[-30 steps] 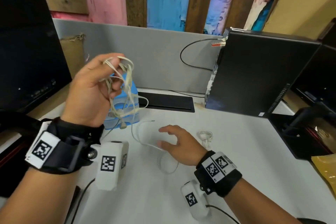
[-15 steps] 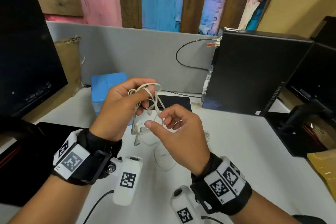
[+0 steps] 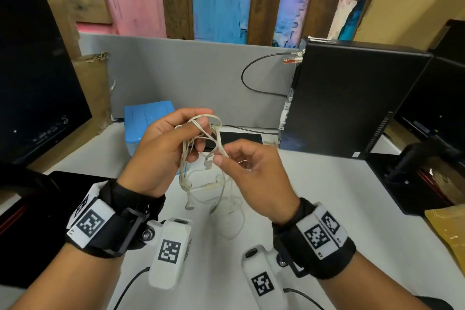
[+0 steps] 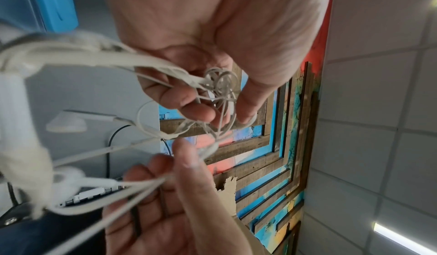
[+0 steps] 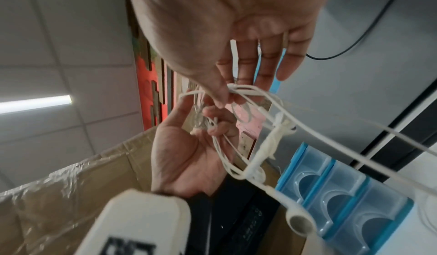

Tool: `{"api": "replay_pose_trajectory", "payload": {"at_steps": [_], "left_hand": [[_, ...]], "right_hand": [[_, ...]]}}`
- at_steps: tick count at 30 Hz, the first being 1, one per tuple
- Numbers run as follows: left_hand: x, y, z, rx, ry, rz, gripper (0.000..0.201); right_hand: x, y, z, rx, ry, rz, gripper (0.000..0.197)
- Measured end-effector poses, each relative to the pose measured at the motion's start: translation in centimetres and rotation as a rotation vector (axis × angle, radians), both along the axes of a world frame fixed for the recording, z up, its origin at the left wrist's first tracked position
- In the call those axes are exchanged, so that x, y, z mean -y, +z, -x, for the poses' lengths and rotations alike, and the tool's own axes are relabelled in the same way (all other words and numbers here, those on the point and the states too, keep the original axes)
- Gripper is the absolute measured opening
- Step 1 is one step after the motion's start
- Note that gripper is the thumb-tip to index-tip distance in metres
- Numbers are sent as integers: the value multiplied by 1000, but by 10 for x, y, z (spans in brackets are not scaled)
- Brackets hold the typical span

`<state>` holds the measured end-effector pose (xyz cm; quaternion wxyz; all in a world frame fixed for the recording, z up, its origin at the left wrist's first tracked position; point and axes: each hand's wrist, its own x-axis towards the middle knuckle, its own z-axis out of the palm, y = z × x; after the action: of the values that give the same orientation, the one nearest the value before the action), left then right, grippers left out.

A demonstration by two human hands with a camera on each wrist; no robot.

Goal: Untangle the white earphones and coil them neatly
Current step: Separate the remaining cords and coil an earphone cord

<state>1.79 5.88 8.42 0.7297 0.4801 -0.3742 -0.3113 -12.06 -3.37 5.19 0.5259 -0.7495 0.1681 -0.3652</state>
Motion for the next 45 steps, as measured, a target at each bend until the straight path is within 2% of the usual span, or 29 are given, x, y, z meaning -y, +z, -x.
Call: {"api": "replay_pose_trajectory", "payload": {"at_steps": [5,8,10,12,16,20,22,25,33,35,39,42,45], "left_hand": [[3,-5,-7,-17,38,-14,23],[6,-10,-1,-32,-16,-27,19],[8,-12,6,-10,-66,-31,16],[9,-15,11,27,-117,-41,11],[10,-20,16,108,-151,-77,20],[10,-25,20,187,-181,-176,19],[12,-28,23,222,-123,-242,8],[17,-35,28,340,7,-272,23],[22,-43,39,520,47,-292,16],[23,-45,35,575,70,-297,16],[24,-46,27,690,98,-303,13],[23,-46,16,728,114,-289,18],[21,-47,8,812,161,-271,27]], "right_hand": [[9,10,18,87,126,-199,4],[10,12,31,52,273,-416,22],[9,11,38,19,344,-473,24],[9,6,44,-23,344,-449,23],[14,-7,56,-20,300,-444,20],[19,-16,65,16,190,-401,16],[20,-22,66,25,62,-246,16],[16,-26,64,-4,-63,-41,12],[13,-31,59,-78,-18,-8,8],[17,-26,61,-43,37,-80,5],[24,-9,67,-17,74,-316,12],[26,-4,70,-46,41,-482,18],[28,-4,71,-99,36,-567,20]]}}
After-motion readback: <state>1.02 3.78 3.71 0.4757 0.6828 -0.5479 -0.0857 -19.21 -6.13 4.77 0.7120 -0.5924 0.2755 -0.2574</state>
